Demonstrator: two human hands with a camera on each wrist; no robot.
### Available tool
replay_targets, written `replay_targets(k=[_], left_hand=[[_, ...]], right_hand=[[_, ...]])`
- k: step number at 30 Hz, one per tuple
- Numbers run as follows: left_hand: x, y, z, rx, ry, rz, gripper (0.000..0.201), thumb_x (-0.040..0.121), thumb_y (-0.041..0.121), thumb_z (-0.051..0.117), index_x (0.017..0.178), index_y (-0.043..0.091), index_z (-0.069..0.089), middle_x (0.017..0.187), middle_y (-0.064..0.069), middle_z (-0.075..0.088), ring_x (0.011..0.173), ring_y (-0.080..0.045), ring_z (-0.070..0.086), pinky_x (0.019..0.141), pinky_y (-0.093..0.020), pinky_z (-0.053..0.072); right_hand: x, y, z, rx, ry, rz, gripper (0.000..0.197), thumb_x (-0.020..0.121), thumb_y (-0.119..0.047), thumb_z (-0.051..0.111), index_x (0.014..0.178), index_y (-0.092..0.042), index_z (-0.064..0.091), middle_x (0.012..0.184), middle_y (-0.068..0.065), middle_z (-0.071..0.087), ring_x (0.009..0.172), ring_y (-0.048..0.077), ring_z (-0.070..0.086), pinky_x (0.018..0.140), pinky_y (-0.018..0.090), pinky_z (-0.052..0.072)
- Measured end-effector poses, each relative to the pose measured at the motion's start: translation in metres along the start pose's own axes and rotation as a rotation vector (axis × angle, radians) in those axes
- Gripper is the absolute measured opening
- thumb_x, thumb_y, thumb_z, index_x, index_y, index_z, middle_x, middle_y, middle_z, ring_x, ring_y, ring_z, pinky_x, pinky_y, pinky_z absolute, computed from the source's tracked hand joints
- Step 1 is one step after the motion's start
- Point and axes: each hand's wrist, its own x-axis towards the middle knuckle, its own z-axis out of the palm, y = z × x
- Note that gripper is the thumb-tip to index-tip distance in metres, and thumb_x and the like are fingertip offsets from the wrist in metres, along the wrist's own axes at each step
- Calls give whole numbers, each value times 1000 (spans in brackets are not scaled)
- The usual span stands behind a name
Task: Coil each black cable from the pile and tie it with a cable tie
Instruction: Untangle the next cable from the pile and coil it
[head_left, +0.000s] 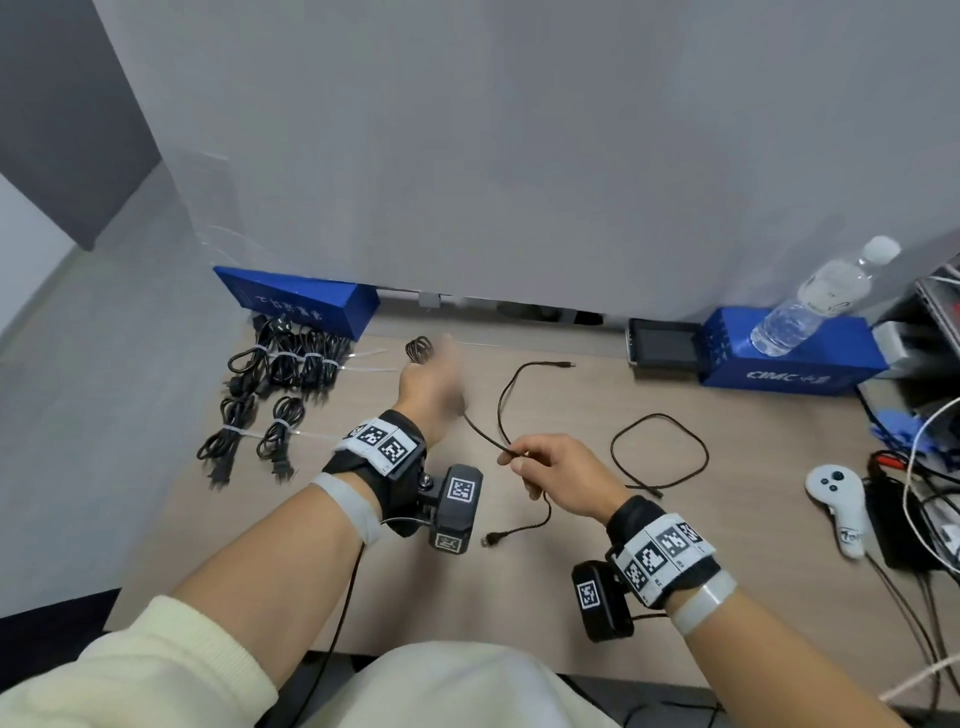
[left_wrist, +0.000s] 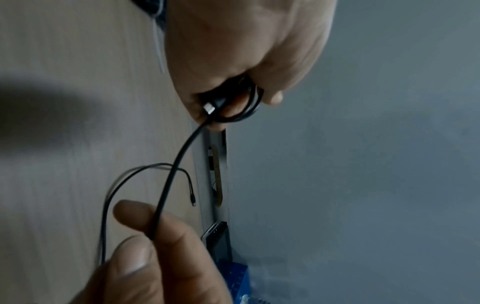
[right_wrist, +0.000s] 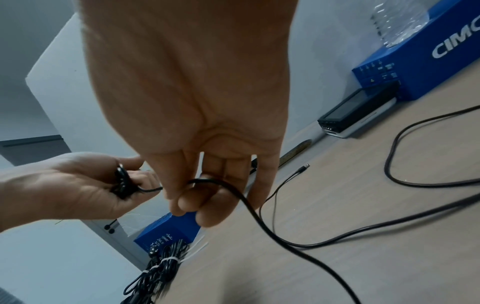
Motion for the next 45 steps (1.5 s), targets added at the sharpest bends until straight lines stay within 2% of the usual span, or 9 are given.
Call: replay_targets(k=[6,11,15,18,22,28,35,40,45], left_hand=[[3,1,-8,579,-98,360,24,90,39,70,95,19,57,80,2,57,69,-14,50,65,-31,42],[-14,10,-11,970,-539,163,70,82,79,48,88,11,63,77,-6,62,63,-16,51,57,-27,41],[-21,15,-14,974,-750,39,52,80,61,67,99,12,66,64,1,54,53,-10,46,46,-22,37],[-19,25,-20,933,-729,26,29,93,37,68,100,9,71,58,3,45,52,-11,39,47,-23,33],[-14,27,-25,750,-681,21,36,102,38,53,116,10,70,57,3,40,51,-11,34,49,-24,30],[-13,10,-10,507,-467,106,32,94,26,68,115,1,71,58,2,49,51,-7,45,53,-19,38],[-14,25,-6,286,-324,157,21,102,30,55,93,16,68,90,-2,73,83,-17,66,70,-32,44],[-22,35,-7,23,-325,1,27,104,36,50,89,14,59,65,0,57,57,-16,60,65,-36,53],[-21,40,-11,5,-362,-114,29,103,41,50,87,18,54,59,4,43,46,-10,42,50,-26,38]], right_hand=[[0,-35,-5,-69,15,-115,17,98,-17,57,99,-21,74,63,-3,56,59,11,52,63,27,47],[14,-56,-18,-79,184,-162,6,92,-24,67,88,-21,71,71,6,70,58,11,56,61,29,47],[28,-59,-27,-60,258,-154,10,88,-12,69,82,-17,65,71,6,72,58,11,59,63,34,50],[31,-50,-35,-2,316,-136,14,92,-24,68,83,-15,63,63,5,68,58,14,62,65,34,50],[32,-36,-36,97,336,-83,15,97,-20,61,87,-9,64,60,0,65,58,17,63,72,45,54],[35,-57,-13,50,249,-92,24,101,-16,50,87,-10,69,59,-1,61,55,15,58,64,32,50],[37,-54,0,-2,82,-13,16,98,-22,59,86,-14,68,68,1,66,63,14,64,79,40,55],[35,-47,9,-9,11,22,13,96,-22,61,88,-17,70,70,0,68,66,10,63,73,35,53],[31,-49,9,-39,-23,27,6,94,-17,63,94,-14,69,75,2,70,69,12,67,68,23,50]])
